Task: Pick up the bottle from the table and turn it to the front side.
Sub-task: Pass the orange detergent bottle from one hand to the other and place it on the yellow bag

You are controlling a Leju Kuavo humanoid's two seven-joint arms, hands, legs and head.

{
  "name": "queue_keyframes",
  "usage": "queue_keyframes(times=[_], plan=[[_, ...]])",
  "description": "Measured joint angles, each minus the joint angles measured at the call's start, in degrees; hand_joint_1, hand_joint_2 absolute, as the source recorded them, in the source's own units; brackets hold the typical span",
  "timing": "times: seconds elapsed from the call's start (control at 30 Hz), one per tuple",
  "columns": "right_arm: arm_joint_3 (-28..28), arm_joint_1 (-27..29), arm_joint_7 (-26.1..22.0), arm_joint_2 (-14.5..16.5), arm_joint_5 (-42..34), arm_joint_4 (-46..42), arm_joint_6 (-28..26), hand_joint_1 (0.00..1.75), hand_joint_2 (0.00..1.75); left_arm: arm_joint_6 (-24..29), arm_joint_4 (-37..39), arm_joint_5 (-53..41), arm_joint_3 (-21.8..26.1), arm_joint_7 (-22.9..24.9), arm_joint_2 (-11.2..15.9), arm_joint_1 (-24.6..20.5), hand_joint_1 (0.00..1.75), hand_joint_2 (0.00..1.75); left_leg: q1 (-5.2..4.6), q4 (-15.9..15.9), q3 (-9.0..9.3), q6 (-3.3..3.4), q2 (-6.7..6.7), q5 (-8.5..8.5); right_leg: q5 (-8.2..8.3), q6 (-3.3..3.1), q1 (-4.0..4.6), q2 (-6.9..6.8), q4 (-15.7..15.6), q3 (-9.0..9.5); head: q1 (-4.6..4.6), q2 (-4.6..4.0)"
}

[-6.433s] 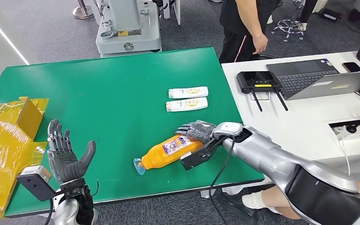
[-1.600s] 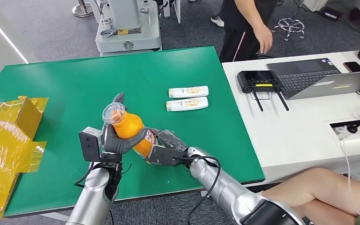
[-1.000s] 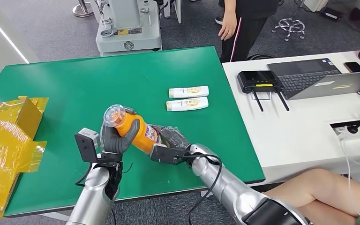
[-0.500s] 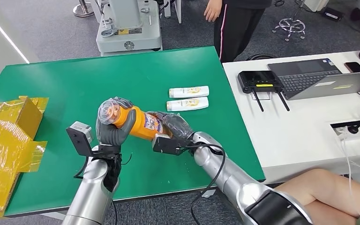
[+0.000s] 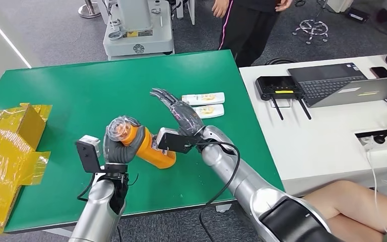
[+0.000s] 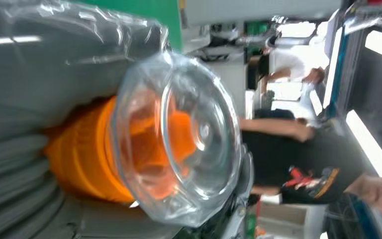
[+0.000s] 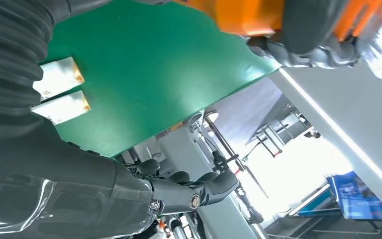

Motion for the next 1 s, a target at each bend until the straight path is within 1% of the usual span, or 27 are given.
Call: queue_keyframes(times=[0.23,0.4,0.53,0.67,0.83,1.0], plan=[[-0.03,0.89,-2.05,0.45,-0.66,-1.70,-0.20,0.00,1.75,0.17,0.00,0.02,0.67,0.00,0.27,0.01,1.75,1.75,-0.01,0.00,0.00,0.00,0.01,0.00,0.00,0.00,0.00,0.00,-0.01,0.00,0.01,0.00],[0.07,3.42,-2.97,0.60,-0.80,-5.02,-0.45,0.00,1.75,0.48,-0.01,0.02,1.32,0.00,0.32,0.09,1.75,1.75,0.00,0.00,0.00,0.00,0.01,0.00,0.00,0.00,0.00,0.00,0.00,0.01,0.02,0.00],[0.45,5.65,-2.41,0.68,-1.03,-8.53,-0.90,0.00,1.75,1.00,-0.65,0.10,2.48,-0.21,0.39,0.47,1.75,1.75,0.00,0.00,0.00,0.00,0.02,0.00,0.00,0.00,0.00,0.03,0.00,0.00,0.01,0.00],[0.68,7.19,-2.02,0.69,-1.30,-11.04,-0.98,0.00,1.75,1.81,-3.77,0.49,4.71,-0.21,1.08,1.16,1.75,1.75,0.01,-0.01,0.00,-0.01,0.06,0.01,0.00,-0.01,0.01,0.07,0.01,-0.02,0.00,0.00],[0.86,7.56,-2.13,0.81,-1.93,-11.97,-0.97,0.00,1.75,2.54,-7.84,1.04,6.98,0.05,1.84,1.26,1.75,1.75,0.01,-0.01,0.00,-0.04,0.04,0.02,0.00,-0.01,0.01,0.03,0.02,-0.02,0.01,0.00],[0.96,7.50,-2.67,1.22,-2.03,-11.95,-0.95,0.00,1.75,4.89,-12.31,0.84,8.11,1.64,2.18,0.13,1.75,1.75,0.01,0.00,-0.01,-0.03,0.02,0.02,0.00,-0.01,0.00,0.01,0.02,-0.02,0.01,0.00]])
